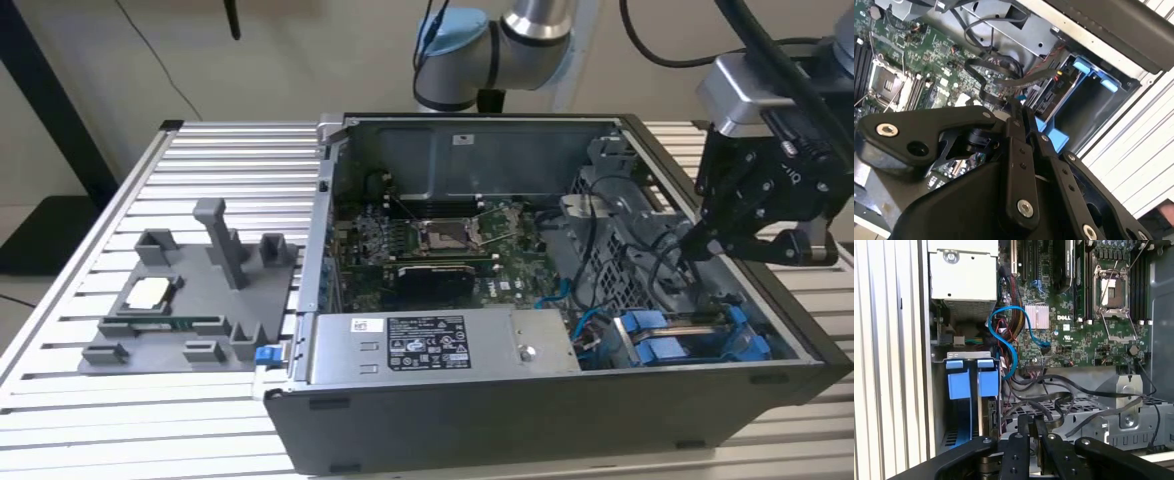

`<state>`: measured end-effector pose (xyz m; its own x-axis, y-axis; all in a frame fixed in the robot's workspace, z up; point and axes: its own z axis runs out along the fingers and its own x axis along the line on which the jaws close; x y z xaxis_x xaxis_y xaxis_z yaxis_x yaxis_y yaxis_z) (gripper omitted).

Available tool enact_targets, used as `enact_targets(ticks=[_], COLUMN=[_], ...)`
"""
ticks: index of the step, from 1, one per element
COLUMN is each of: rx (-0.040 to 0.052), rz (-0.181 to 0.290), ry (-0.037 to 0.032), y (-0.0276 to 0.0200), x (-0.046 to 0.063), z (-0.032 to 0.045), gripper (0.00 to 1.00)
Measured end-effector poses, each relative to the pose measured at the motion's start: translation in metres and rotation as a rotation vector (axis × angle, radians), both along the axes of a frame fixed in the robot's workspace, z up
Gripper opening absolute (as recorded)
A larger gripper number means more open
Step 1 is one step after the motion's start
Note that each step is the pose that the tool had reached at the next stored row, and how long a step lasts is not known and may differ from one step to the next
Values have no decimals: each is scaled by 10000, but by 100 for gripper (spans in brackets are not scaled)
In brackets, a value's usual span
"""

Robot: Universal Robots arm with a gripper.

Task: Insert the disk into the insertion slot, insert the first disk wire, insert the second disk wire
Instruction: 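Insert the second disk wire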

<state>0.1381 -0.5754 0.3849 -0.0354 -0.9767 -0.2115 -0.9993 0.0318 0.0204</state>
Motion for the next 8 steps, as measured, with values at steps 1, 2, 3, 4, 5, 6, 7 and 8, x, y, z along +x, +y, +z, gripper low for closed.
enact_targets(ticks=[1, 2, 3, 4, 5, 6, 7, 8], rx=[0, 0, -1, -1, -2, -1, -1, -2], rz=[0, 0, 0, -1, -1, -1, -1, -1], ry=[-1, -1, -1, -1, -1, -1, -1, -1], y=[0, 0, 0, 0, 0, 0, 0, 0], x=[0, 0, -1, -1, -1, -2, -2, -2], z=[0, 0, 1, 1, 1, 1, 1, 1], gripper=[16, 16, 16, 16, 16, 16, 16, 16])
